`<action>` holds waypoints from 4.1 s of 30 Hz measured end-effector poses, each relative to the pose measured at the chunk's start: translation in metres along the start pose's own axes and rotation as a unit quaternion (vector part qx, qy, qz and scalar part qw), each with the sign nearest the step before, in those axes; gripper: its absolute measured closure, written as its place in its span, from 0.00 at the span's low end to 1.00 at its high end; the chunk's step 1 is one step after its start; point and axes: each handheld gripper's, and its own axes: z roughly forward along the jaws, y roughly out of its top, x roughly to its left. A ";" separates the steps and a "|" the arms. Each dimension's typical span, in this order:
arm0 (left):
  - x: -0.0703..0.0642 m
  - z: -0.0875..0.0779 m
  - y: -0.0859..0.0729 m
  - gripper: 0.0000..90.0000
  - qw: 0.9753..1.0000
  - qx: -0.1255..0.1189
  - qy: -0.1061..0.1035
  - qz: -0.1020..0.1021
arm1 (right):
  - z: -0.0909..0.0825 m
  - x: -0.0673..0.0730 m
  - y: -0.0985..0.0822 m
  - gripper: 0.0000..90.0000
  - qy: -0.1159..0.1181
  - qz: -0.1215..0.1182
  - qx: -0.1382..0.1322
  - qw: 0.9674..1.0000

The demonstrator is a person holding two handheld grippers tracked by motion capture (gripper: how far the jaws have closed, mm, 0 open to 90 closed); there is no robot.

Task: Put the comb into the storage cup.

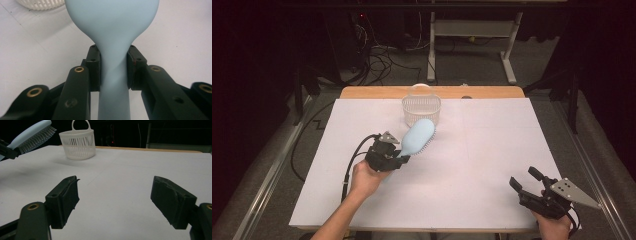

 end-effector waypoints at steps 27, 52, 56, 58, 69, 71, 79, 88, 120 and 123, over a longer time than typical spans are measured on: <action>-0.011 -0.014 -0.037 0.75 0.999 -0.030 -0.016 -0.009 | 0.006 0.012 0.006 0.21 0.027 -0.008 -0.011 1.000; -0.027 -0.006 -0.042 0.75 0.999 -0.036 -0.026 0.012 | 0.032 0.053 0.020 0.18 0.090 -0.046 -0.017 0.995; -0.028 -0.007 -0.042 0.75 0.999 -0.039 -0.025 0.015 | 0.037 0.061 0.021 0.18 0.101 -0.048 -0.015 0.994; -0.030 -0.007 -0.041 0.75 0.999 -0.040 -0.027 0.016 | 0.040 0.064 0.022 0.18 0.106 -0.049 -0.014 0.993; -0.039 -0.003 -0.038 0.75 0.998 -0.041 -0.035 0.029 | 0.054 0.082 0.027 0.18 0.131 -0.054 -0.005 0.990; -0.040 -0.003 -0.037 0.75 0.998 -0.042 -0.035 0.032 | 0.056 0.085 0.027 0.18 0.134 -0.056 -0.003 0.989; -0.045 -0.002 -0.035 0.75 0.998 -0.045 -0.037 0.036 | 0.069 0.097 0.029 0.18 0.153 -0.058 0.009 0.987; -0.053 0.003 -0.030 0.75 0.997 -0.043 -0.041 0.050 | 0.075 0.104 0.031 0.18 0.159 -0.056 0.012 0.986; -0.080 0.015 -0.021 0.75 0.994 -0.037 -0.051 0.092 | 0.103 0.123 0.034 0.18 0.201 -0.008 0.049 0.978; -0.082 0.016 -0.021 0.75 0.993 -0.036 -0.048 0.098 | 0.105 0.124 0.034 0.17 0.205 -0.001 0.051 0.977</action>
